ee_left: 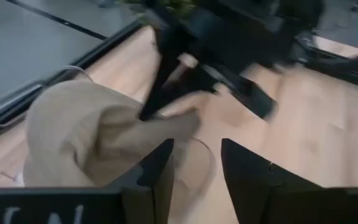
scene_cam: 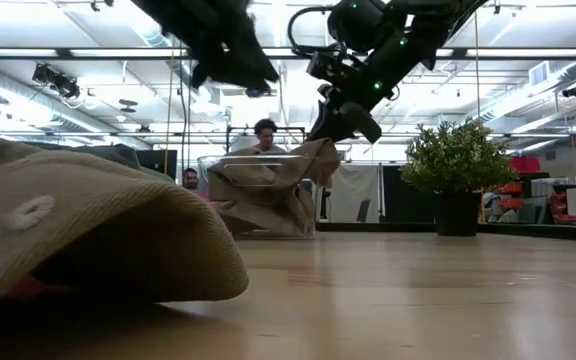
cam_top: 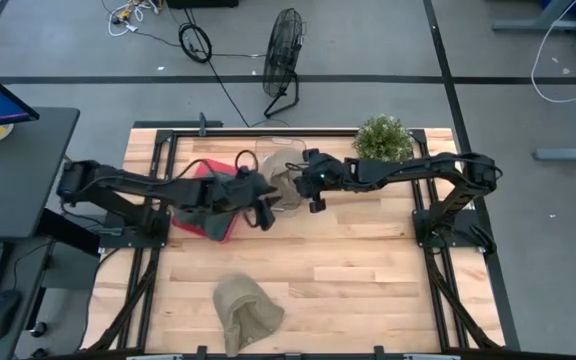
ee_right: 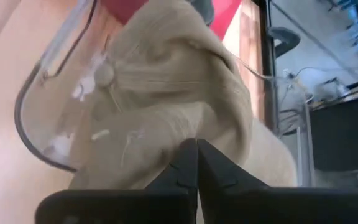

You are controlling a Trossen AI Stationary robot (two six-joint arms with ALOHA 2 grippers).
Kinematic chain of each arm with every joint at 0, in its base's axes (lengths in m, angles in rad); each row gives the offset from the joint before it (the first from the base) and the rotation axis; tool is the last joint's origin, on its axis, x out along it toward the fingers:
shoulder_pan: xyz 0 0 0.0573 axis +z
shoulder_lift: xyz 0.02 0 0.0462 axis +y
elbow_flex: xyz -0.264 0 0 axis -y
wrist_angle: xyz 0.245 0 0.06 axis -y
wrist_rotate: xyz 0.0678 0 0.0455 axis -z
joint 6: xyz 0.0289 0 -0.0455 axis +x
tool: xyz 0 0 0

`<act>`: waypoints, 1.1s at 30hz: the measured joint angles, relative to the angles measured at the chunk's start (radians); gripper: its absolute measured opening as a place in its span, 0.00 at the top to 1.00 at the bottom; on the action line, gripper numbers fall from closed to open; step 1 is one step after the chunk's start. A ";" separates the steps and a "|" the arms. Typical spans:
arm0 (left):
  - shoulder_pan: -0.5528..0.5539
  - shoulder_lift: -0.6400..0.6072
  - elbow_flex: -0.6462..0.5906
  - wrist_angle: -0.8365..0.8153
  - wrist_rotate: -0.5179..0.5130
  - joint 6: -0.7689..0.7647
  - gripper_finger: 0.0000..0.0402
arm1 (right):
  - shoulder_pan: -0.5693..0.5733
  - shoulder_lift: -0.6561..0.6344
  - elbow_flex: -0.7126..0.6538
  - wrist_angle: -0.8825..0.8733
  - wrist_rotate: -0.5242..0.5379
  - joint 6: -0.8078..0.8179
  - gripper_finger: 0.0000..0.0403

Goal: Pick & Place hat
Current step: Put the right brown cap into the transparent bin

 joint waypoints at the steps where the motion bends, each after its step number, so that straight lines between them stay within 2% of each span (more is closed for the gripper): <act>1: 0.018 0.024 0.000 0.022 -0.001 0.001 0.68 | 0.001 0.000 0.000 -0.001 0.025 -0.021 0.99; 4: 0.069 0.100 0.000 0.071 -0.002 0.001 0.75 | -0.014 0.000 0.000 0.010 0.118 -0.066 0.99; 6: 0.101 0.150 -0.001 0.102 -0.001 0.001 0.80 | -0.035 0.000 0.000 0.012 0.133 -0.059 0.99; 9: 0.142 0.224 -0.001 0.193 0.006 0.001 0.88 | -0.069 0.000 0.000 -0.002 0.099 -0.043 1.00; 12: 0.173 0.283 -0.001 0.249 0.061 0.000 0.95 | -0.105 0.000 0.000 -0.013 0.054 -0.044 1.00; 14: 0.187 0.307 0.000 0.229 0.087 -0.004 0.98 | -0.129 0.000 0.000 -0.013 0.027 -0.047 1.00; 23: 0.247 0.341 0.000 0.055 0.097 -0.105 0.99 | -0.182 0.035 0.000 -0.010 -0.221 -0.090 1.00; 26: 0.277 0.341 0.000 0.046 0.125 -0.105 0.99 | -0.182 0.063 0.000 -0.005 -0.253 -0.118 1.00; 30: 0.319 0.363 0.001 0.049 0.214 -0.105 0.99 | -0.182 0.092 0.001 0.019 -0.257 -0.113 1.00; 33: 0.337 0.399 0.006 0.049 0.237 -0.092 0.99 | -0.182 0.097 0.002 0.016 -0.242 -0.084 1.00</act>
